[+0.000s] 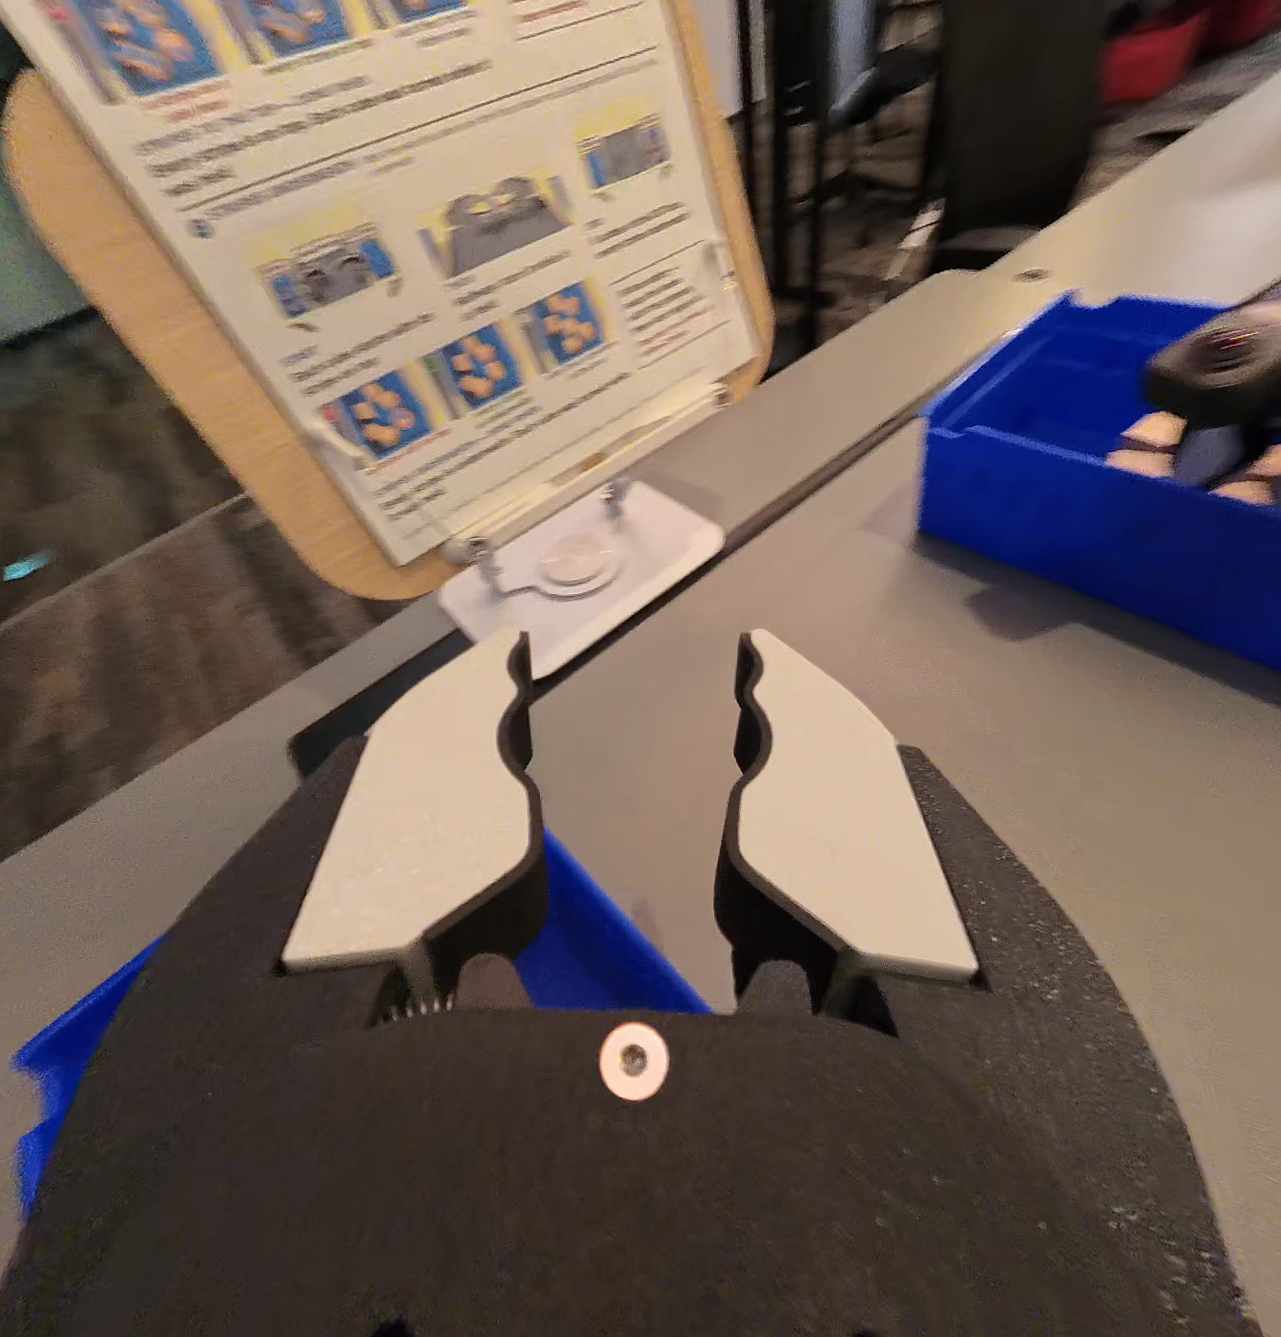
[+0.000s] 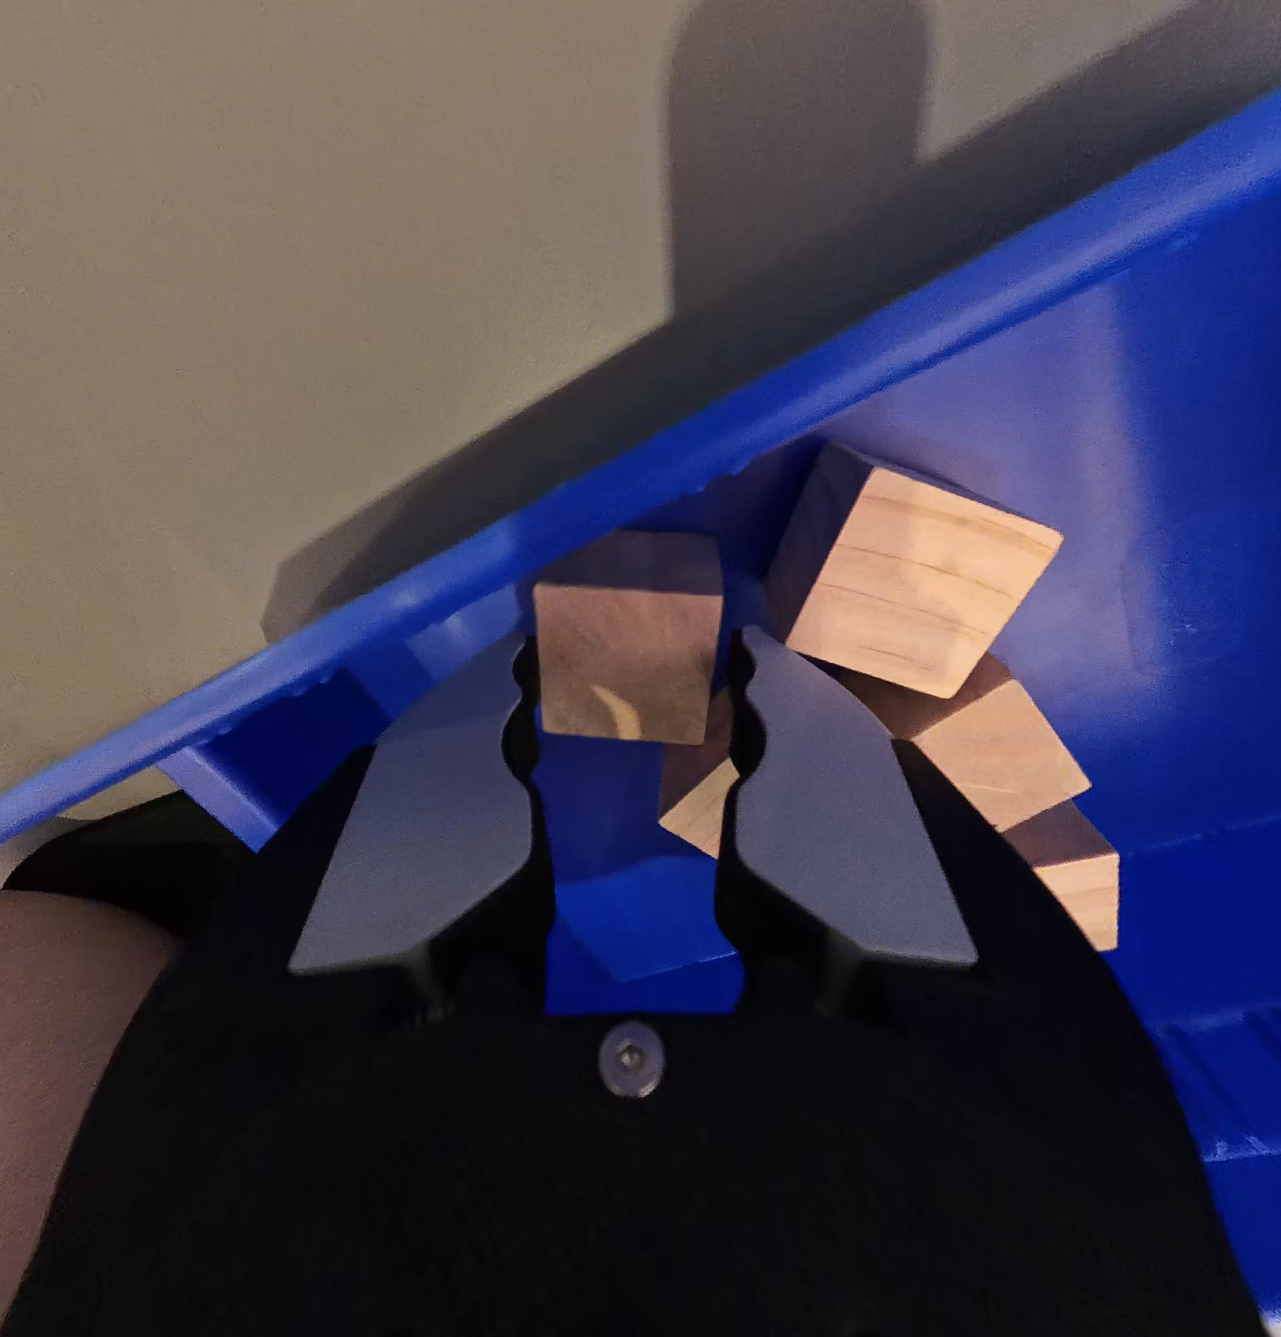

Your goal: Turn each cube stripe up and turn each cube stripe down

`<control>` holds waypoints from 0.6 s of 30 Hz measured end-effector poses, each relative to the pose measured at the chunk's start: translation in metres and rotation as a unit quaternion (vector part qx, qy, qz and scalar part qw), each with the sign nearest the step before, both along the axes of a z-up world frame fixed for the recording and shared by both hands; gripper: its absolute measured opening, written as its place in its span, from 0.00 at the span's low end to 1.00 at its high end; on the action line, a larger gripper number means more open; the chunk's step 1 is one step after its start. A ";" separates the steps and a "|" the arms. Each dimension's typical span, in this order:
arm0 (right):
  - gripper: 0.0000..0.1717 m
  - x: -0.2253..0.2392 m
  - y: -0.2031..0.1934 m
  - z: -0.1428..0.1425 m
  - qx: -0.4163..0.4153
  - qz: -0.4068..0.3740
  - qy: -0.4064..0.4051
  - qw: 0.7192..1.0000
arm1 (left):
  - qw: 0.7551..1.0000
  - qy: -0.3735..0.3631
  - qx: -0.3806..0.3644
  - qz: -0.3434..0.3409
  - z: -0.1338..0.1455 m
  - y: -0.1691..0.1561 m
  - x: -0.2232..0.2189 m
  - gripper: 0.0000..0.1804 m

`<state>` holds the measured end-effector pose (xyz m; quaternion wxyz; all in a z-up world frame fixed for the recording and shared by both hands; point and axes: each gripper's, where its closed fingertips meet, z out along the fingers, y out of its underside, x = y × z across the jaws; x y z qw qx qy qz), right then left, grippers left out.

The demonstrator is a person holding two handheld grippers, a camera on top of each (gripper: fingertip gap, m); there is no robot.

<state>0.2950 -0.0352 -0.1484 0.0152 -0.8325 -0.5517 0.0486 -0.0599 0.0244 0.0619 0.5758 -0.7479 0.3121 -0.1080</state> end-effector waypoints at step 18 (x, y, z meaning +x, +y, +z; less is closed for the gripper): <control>0.37 0.099 0.053 0.151 0.376 -0.227 0.002 0.898 | 0.986 0.074 0.010 0.147 -0.009 0.021 -0.045 0.31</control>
